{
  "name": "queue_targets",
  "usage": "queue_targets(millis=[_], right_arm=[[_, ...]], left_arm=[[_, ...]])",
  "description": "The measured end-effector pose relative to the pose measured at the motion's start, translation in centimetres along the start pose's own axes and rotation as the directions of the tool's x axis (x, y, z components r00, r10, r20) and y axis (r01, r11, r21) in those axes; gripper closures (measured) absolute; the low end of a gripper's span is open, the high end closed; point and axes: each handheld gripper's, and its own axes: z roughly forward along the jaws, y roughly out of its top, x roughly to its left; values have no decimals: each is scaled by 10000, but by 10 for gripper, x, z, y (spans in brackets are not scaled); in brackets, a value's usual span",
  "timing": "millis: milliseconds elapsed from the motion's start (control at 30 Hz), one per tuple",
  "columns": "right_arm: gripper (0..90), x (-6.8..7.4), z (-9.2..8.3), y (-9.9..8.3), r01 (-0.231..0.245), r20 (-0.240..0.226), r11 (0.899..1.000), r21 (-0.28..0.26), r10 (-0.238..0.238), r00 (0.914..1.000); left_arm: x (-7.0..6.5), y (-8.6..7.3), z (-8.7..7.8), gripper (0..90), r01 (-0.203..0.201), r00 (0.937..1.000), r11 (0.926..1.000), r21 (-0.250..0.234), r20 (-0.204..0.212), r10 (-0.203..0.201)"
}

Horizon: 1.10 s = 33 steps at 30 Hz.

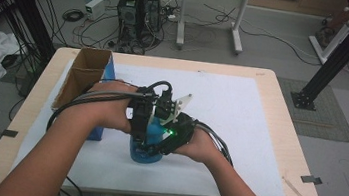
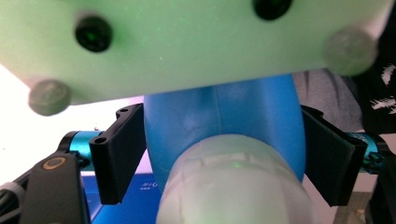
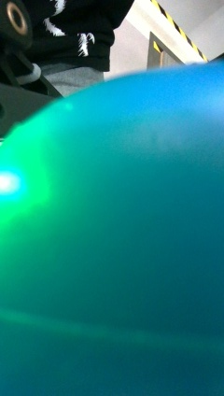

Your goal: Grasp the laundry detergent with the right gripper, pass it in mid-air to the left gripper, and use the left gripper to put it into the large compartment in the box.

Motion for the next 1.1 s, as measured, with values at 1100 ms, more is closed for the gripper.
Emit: queue_targets(millis=[1100], right_arm=[[451,1,5,2,-271,-333,9994,222,279,9991]], left_arm=[[0,-4,0,369,367,9993,9992,136,93,-368]])
